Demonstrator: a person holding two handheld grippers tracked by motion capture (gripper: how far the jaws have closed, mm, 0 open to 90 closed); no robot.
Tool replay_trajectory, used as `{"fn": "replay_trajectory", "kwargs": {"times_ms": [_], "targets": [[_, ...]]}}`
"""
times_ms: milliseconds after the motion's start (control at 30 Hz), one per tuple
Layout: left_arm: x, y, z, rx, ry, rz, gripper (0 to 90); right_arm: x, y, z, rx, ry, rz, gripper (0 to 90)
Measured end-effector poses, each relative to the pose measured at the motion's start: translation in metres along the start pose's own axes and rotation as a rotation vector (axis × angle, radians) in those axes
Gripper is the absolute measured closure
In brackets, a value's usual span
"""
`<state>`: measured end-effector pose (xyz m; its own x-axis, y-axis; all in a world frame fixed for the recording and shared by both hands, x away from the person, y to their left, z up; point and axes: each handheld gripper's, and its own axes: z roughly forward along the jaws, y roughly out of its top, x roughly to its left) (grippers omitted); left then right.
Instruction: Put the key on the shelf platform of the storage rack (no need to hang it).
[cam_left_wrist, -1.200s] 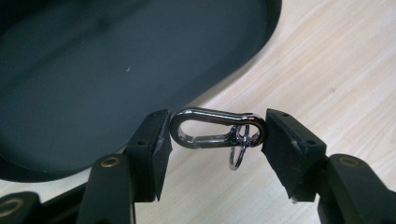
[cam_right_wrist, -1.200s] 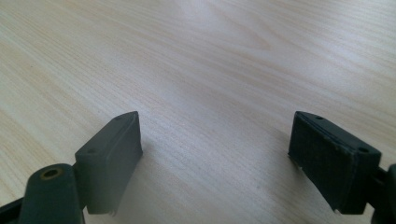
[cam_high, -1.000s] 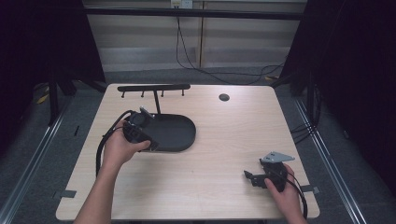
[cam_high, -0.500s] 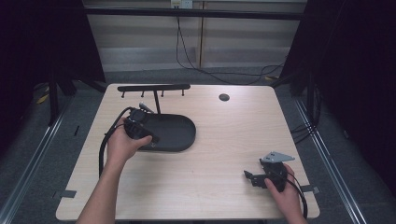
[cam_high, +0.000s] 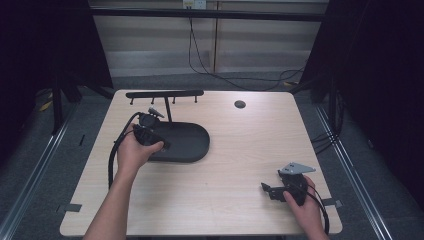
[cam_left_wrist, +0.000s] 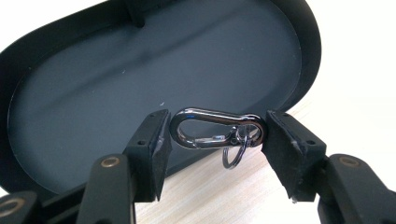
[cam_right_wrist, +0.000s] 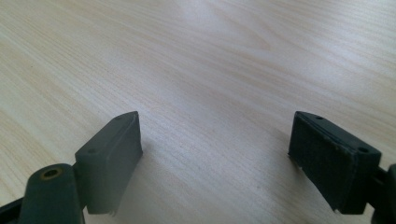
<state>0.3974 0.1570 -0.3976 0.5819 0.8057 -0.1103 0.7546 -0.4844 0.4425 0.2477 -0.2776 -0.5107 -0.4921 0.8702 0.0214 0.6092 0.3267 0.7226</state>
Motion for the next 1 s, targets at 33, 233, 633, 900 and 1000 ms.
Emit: {"fn": "replay_trajectory", "kwargs": {"times_ms": [33,233,633,900,1000], "targets": [[0.0,0.001,0.001,-0.004,0.007,-0.011,42.3,0.0,0.0,0.0,0.0,0.0,0.0,16.6],[0.002,0.003,0.007,-0.005,0.006,-0.016,42.3,0.0,0.0,0.0,0.0,0.0,0.0,16.6],[0.004,0.007,0.023,-0.006,0.016,-0.054,42.3,0.0,0.0,0.0,0.0,0.0,0.0,16.6],[0.005,0.009,0.032,0.003,0.03,-0.05,42.3,0.0,0.0,0.0,0.0,0.0,0.0,16.6],[0.004,0.01,0.035,0.0,0.031,-0.052,42.3,0.0,0.0,0.0,0.0,0.0,0.0,16.6]]}}
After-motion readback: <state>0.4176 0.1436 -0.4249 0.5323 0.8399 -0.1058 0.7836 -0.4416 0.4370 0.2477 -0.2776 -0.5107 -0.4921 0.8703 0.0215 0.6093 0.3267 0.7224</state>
